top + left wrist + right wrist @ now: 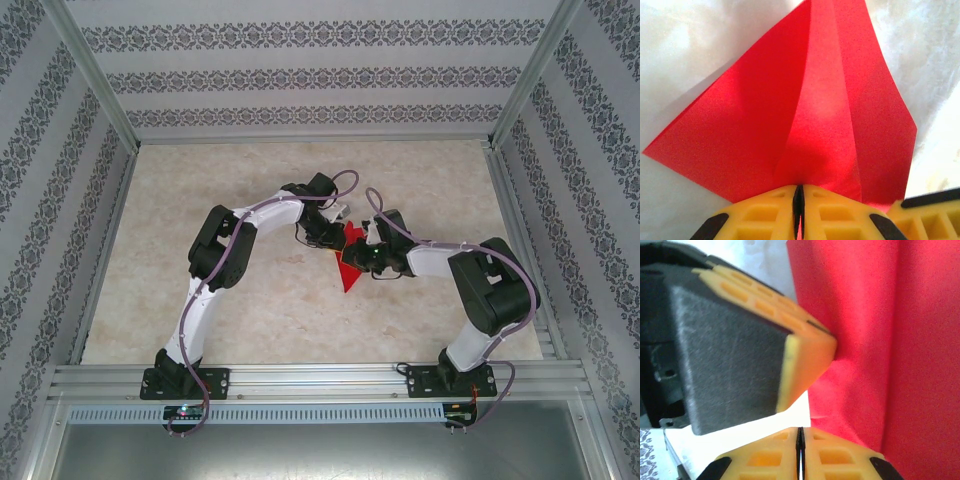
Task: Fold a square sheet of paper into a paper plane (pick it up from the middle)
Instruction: Third fold the triangle at the center of the table.
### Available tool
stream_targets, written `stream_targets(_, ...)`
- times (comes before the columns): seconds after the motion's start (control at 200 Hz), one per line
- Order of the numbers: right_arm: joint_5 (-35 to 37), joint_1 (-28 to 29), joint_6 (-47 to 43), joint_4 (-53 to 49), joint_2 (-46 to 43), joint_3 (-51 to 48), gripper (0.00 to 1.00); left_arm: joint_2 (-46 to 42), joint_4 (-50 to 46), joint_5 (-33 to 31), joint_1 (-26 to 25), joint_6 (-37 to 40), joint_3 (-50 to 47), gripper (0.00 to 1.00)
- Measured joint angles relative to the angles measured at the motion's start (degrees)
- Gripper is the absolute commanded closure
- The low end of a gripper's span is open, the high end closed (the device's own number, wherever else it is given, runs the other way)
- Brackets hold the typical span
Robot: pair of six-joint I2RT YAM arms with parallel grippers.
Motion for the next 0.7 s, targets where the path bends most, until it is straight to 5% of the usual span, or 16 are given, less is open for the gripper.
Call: stream_targets(0.699,-1.5,2.2,1.0,0.5,-0.5,-3.7,0.89,0.3,-0.2,0.0,0.0,0.4,0.3,0.86)
